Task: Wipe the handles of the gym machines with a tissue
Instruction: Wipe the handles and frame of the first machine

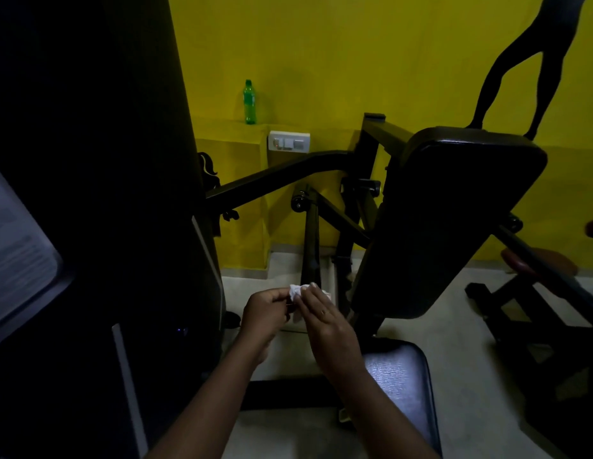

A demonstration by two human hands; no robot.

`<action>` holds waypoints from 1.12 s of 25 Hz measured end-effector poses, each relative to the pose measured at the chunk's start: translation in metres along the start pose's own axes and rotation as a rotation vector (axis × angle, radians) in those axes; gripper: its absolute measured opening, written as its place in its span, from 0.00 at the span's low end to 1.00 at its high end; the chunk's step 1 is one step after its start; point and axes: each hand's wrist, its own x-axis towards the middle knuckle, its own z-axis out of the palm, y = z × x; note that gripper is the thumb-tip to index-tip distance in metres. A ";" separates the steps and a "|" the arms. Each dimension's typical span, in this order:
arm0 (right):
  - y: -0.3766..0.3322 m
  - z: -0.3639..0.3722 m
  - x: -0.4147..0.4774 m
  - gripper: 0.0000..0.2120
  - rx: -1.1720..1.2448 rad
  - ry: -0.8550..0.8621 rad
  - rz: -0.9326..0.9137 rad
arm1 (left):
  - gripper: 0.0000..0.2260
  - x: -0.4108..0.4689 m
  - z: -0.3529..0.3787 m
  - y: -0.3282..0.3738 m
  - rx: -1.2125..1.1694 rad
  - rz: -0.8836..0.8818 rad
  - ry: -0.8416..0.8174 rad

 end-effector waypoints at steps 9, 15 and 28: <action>0.018 -0.004 -0.011 0.15 0.063 0.087 -0.232 | 0.09 0.017 0.001 -0.005 -0.085 -0.101 0.134; 0.039 0.004 -0.022 0.13 -0.110 -0.010 -0.496 | 0.09 0.018 0.002 -0.003 -0.069 -0.105 0.119; -0.005 0.003 -0.018 0.22 0.251 0.370 0.420 | 0.11 0.007 -0.002 -0.005 0.382 0.258 0.041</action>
